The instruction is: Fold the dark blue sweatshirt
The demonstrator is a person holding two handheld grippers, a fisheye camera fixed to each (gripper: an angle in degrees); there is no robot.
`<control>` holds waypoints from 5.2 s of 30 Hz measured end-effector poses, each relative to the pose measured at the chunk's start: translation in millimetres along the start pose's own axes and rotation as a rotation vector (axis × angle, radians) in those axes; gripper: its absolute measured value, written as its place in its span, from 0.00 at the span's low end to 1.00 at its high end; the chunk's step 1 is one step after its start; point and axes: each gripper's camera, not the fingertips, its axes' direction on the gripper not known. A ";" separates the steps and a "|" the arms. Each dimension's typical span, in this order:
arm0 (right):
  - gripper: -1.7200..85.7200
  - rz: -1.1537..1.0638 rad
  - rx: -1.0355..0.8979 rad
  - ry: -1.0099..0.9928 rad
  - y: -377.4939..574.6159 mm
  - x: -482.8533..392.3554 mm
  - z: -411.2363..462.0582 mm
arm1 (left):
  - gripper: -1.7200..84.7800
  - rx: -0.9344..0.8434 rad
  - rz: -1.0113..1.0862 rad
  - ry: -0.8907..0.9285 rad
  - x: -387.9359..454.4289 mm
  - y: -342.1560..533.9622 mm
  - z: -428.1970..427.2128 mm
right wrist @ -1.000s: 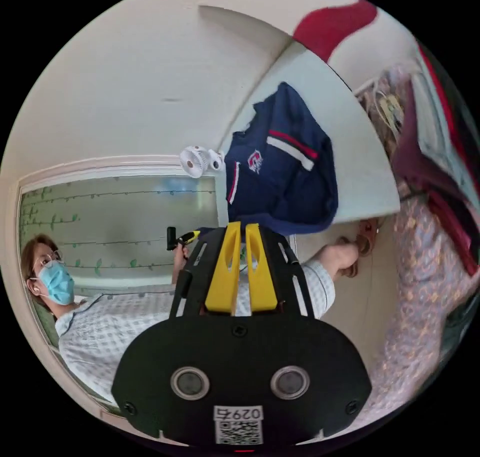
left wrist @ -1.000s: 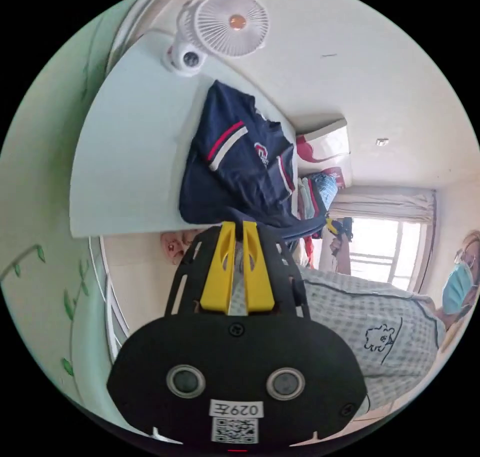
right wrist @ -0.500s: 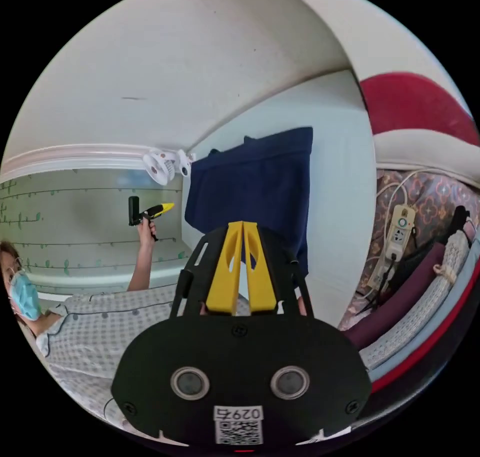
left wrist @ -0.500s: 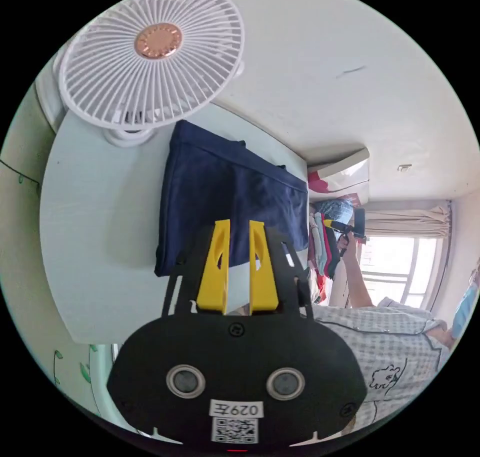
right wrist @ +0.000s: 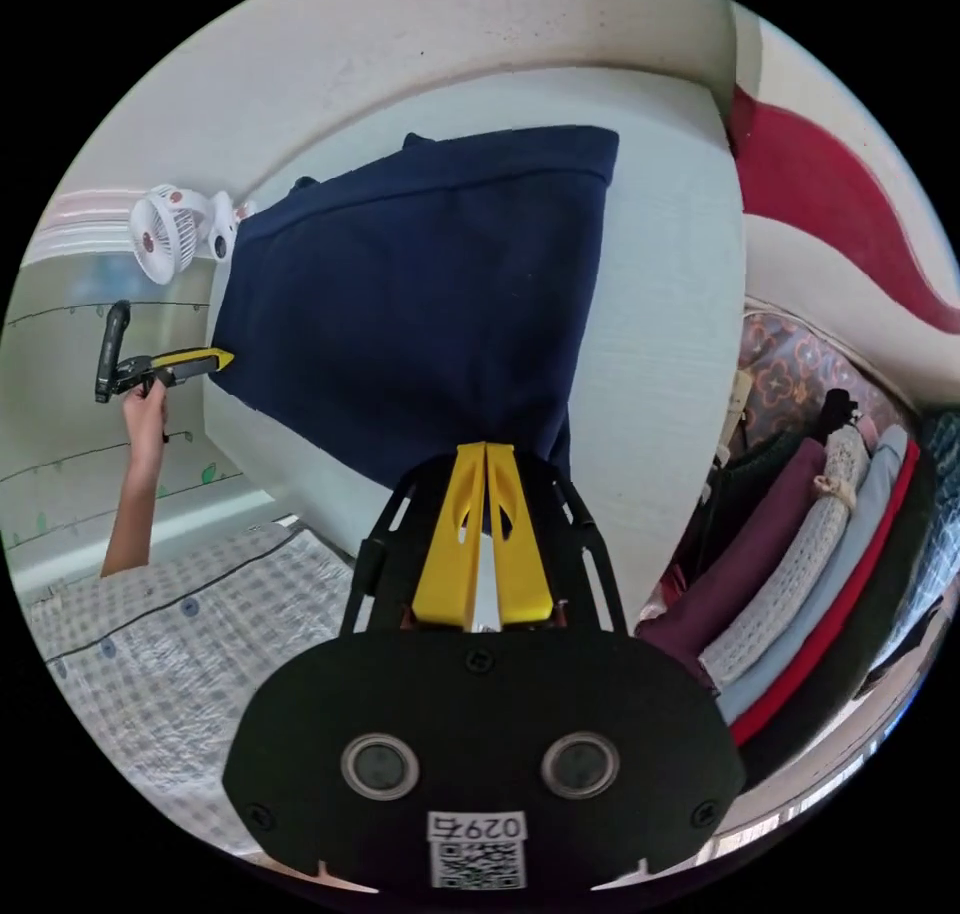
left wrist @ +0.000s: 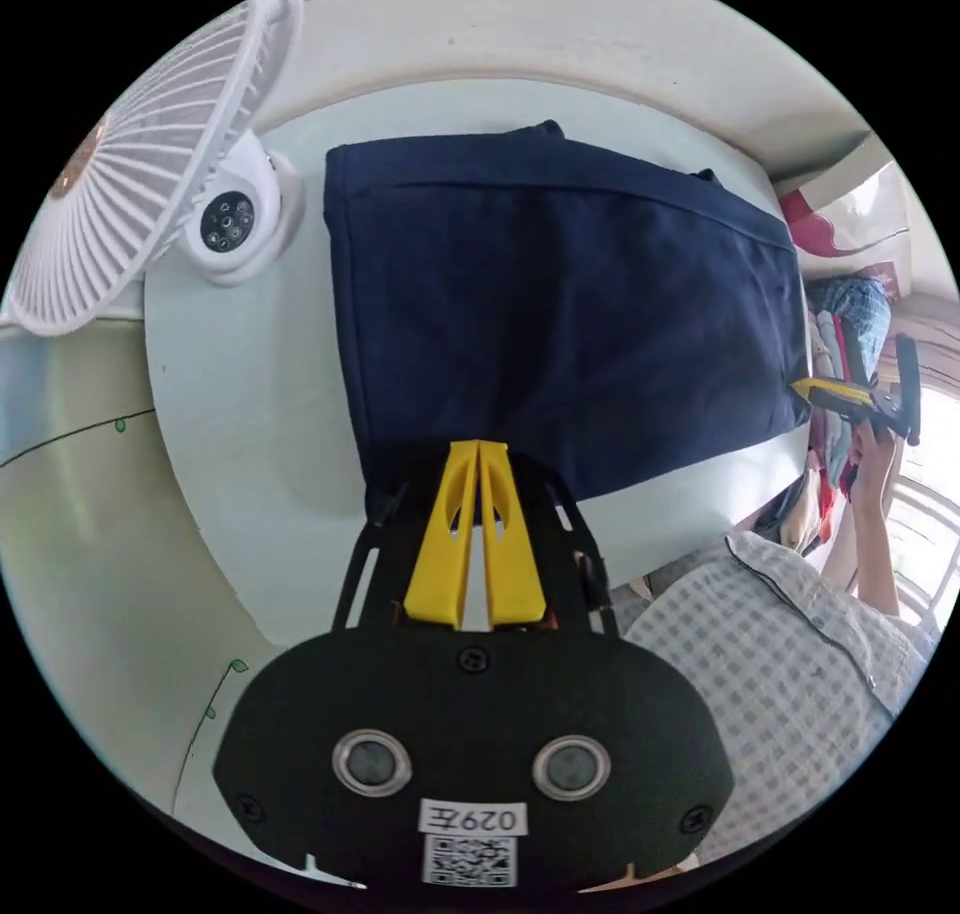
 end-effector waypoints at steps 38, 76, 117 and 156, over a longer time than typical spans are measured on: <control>0.05 -0.586 -0.118 0.477 -69.1 -461.9 190.3 | 0.01 0.190 -0.073 0.646 -177.7 163.3 50.3; 0.03 0.439 0.271 -0.677 136.9 249.4 -68.2 | 0.13 0.002 0.484 0.216 305.3 -93.1 153.4; 0.01 0.102 -0.059 -0.123 24.1 147.0 -58.5 | 0.01 -0.043 0.586 -0.361 585.2 -134.1 219.4; 0.01 0.021 -0.051 0.140 5.3 27.9 -42.7 | 0.01 -0.087 0.549 -0.135 539.7 -176.1 231.0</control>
